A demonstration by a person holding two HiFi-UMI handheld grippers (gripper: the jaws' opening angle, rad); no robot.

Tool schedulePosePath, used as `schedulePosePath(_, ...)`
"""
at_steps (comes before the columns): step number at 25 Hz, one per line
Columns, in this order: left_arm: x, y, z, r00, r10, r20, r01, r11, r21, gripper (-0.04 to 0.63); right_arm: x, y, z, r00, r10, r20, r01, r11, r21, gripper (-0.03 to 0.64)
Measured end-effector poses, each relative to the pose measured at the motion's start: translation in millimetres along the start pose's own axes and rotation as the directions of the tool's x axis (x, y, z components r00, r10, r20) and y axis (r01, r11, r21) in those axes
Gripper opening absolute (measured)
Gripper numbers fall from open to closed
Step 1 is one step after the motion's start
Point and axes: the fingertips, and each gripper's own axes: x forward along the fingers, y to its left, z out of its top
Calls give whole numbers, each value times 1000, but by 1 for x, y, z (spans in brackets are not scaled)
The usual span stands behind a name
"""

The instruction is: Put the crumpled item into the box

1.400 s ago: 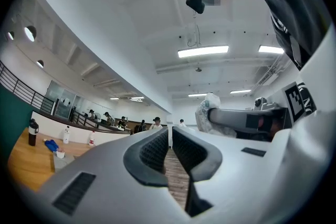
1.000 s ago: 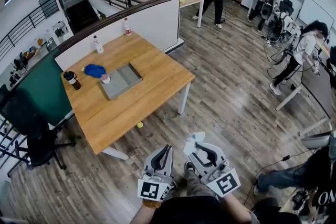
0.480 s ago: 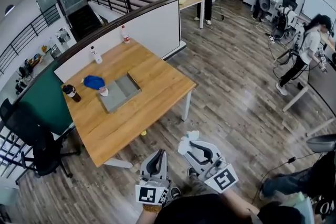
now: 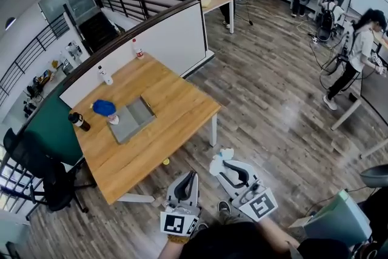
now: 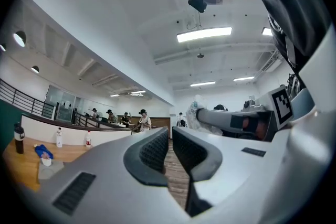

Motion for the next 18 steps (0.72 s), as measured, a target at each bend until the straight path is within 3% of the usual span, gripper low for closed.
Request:
schedulePosePath(6,27,-16,-11,999,20,-30,-20,1000,18,41,-8,-46,-23,1000,-7,-22,8,999,41,107)
schedulePosePath(13,35,9,-32,995,84,-57,-84,996,-2,41,7,-58,-47,998,30,-54,-26,997,72,107)
schedulePosePath(18,63,25,-35,998,42,-49,-42,999,5,41,32,-77,-54,997,15,-79,-9,997,72,107)
